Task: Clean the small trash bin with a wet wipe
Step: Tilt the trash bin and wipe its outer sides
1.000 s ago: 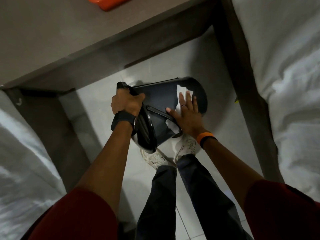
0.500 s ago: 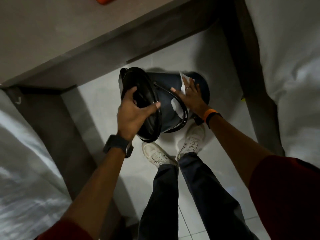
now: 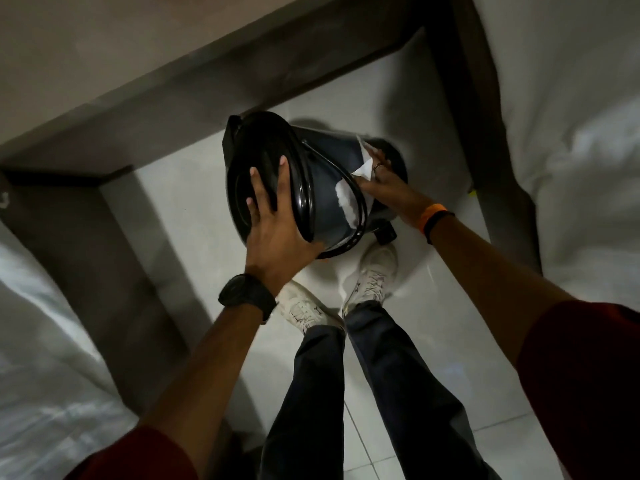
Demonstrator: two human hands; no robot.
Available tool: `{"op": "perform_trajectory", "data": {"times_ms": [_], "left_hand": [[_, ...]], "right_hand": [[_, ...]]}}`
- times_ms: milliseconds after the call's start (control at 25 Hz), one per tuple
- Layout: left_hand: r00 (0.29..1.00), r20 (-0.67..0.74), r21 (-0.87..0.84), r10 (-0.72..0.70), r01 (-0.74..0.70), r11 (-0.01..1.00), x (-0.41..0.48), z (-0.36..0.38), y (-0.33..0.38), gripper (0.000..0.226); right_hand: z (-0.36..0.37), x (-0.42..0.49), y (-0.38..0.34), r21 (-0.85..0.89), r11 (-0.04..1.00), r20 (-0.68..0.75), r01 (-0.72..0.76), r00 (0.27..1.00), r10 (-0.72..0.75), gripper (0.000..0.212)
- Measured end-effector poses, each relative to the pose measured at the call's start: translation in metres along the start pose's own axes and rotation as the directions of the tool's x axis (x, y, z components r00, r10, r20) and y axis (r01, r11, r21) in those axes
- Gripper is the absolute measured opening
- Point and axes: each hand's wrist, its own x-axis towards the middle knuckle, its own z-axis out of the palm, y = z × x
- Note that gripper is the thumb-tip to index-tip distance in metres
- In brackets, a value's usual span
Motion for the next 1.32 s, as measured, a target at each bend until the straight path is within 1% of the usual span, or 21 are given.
{"op": "perform_trajectory", "data": {"times_ms": [120,200,240,280,320,360,400,440,520,560,600,680,760,840,920,1000,1040,1120,1200,1280,1320], "left_hand": [[0.998,0.035,0.105,-0.055,0.051,0.993,0.013,-0.020,0.007,0.129],[0.996,0.056,0.164,-0.073,0.063,0.984,0.019,-0.033,0.015,0.119],[0.994,0.055,0.166,-0.095,0.085,0.982,0.022,-0.041,0.016,0.114],[0.990,0.050,0.138,-0.135,0.127,0.982,0.024,-0.050,0.017,0.109],[0.980,0.051,0.079,-0.191,0.186,0.979,0.027,-0.060,0.017,0.104],[0.964,0.066,0.003,-0.257,0.257,0.966,0.031,-0.072,0.016,0.098],[0.942,0.101,-0.074,-0.321,0.329,0.941,0.034,-0.083,0.016,0.087],[0.917,0.149,-0.151,-0.369,0.390,0.908,0.037,-0.092,0.015,0.072],[0.884,0.241,-0.285,-0.401,0.460,0.841,0.037,-0.105,0.015,0.037],[0.879,0.258,-0.315,-0.401,0.469,0.825,0.035,-0.107,0.015,0.029],[0.881,0.258,-0.322,-0.396,0.465,0.824,0.032,-0.106,0.015,0.028],[0.897,0.221,-0.312,-0.382,0.437,0.844,0.029,-0.101,0.016,0.039],[0.914,0.181,-0.292,-0.363,0.403,0.867,0.033,-0.097,0.019,0.039],[0.909,0.205,-0.261,-0.363,0.408,0.875,0.038,-0.098,0.024,0.033],[0.894,0.254,-0.208,-0.369,0.423,0.882,0.042,-0.102,0.025,0.038],[0.885,0.283,-0.134,-0.369,0.418,0.898,0.044,-0.099,0.026,0.039],[0.888,0.286,-0.102,-0.361,0.403,0.910,0.043,-0.095,0.026,0.038],[0.896,0.257,-0.062,-0.362,0.389,0.919,0.044,-0.083,0.024,0.035],[0.901,0.198,-0.070,-0.386,0.406,0.911,0.046,-0.076,0.021,0.033],[0.913,0.113,-0.103,-0.392,0.403,0.909,0.049,-0.074,0.020,0.031],[0.916,0.073,-0.139,-0.396,0.402,0.905,0.047,-0.072,0.019,0.040]], "right_hand": [[0.002,-0.017,0.001,0.005,1.000,0.053,0.010,0.999,-0.011,0.067],[0.010,-0.029,-0.002,-0.015,0.998,0.093,0.066,0.994,-0.064,0.055],[0.014,-0.035,-0.003,-0.068,0.991,0.097,0.116,0.989,-0.109,0.055],[0.018,-0.042,-0.002,-0.156,0.973,0.093,0.172,0.983,-0.159,0.066],[0.024,-0.051,0.001,-0.280,0.940,0.087,0.194,0.980,-0.176,0.086],[0.033,-0.060,0.006,-0.429,0.884,0.069,0.187,0.982,-0.174,0.104],[0.042,-0.070,0.009,-0.576,0.793,0.038,0.199,0.975,-0.217,0.115],[0.052,-0.080,0.011,-0.696,0.678,0.029,0.237,0.953,-0.303,0.118],[0.062,-0.095,0.013,-0.837,0.470,0.051,0.281,0.895,-0.443,0.116],[0.060,-0.097,0.012,-0.871,0.419,0.034,0.255,0.883,-0.468,0.115],[0.053,-0.096,0.012,-0.886,0.417,-0.014,0.201,0.889,-0.458,0.115],[0.039,-0.090,0.010,-0.843,0.534,-0.156,0.071,0.917,-0.368,0.122],[0.035,-0.087,0.006,-0.763,0.646,-0.229,0.004,0.933,-0.276,0.134],[0.038,-0.082,0.003,-0.716,0.698,-0.194,0.025,0.953,-0.233,0.142],[0.040,-0.076,0.003,-0.681,0.728,-0.102,0.084,0.973,-0.207,0.145],[0.038,-0.068,0.005,-0.619,0.779,-0.005,0.104,0.991,-0.137,0.147],[0.038,-0.063,0.006,-0.610,0.783,0.049,0.117,0.993,-0.109,0.148],[0.042,-0.052,0.008,-0.646,0.737,0.149,0.197,0.980,-0.132,0.147],[0.049,-0.041,0.011,-0.639,0.733,0.167,0.231,0.973,-0.161,0.143],[0.048,-0.035,0.010,-0.616,0.765,0.125,0.187,0.982,-0.139,0.145],[0.044,-0.033,0.010,-0.603,0.777,0.103,0.183,0.983,-0.151,0.145]]}}
